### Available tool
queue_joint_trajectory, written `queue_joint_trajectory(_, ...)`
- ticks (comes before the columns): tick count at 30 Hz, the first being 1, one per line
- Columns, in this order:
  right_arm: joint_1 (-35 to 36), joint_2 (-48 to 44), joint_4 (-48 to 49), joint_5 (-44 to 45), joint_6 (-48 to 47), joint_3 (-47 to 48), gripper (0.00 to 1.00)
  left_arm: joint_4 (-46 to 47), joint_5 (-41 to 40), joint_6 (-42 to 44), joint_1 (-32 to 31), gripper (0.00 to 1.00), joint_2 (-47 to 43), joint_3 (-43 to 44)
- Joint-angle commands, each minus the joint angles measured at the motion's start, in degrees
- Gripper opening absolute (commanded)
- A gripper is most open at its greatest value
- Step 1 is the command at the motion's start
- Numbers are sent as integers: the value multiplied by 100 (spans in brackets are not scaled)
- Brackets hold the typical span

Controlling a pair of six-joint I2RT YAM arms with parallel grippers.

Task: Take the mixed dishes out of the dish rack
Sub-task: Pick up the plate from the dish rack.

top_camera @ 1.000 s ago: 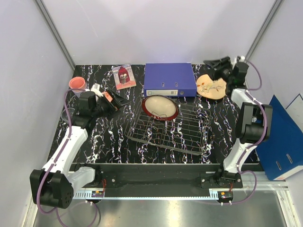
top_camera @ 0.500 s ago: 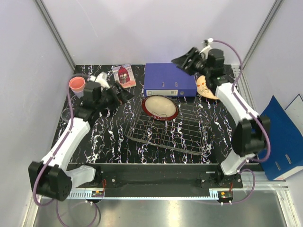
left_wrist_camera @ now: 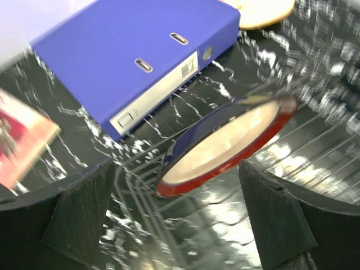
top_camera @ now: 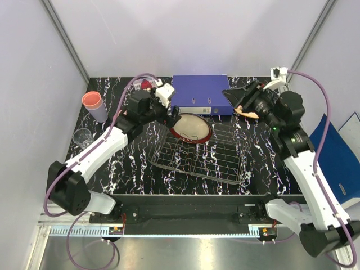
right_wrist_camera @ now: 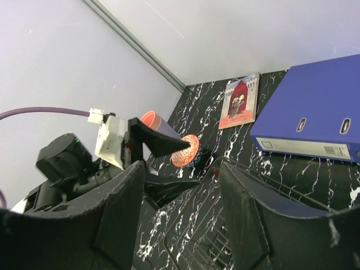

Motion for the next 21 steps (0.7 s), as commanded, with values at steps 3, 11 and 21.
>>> queue_joint_trajectory(3,12,-536,-282,-73,-78,-489,63,700,1038,2243,-41,91,89,-184)
queue_joint_trajectory(11,3,-923,-396,5,-175,-912,63,771,1804,2745,-58,82,818,79)
queue_joint_trajectory(21,3,-968,-396,14,-87,-1202,62,656,2032,3079,-58,36,1557,563)
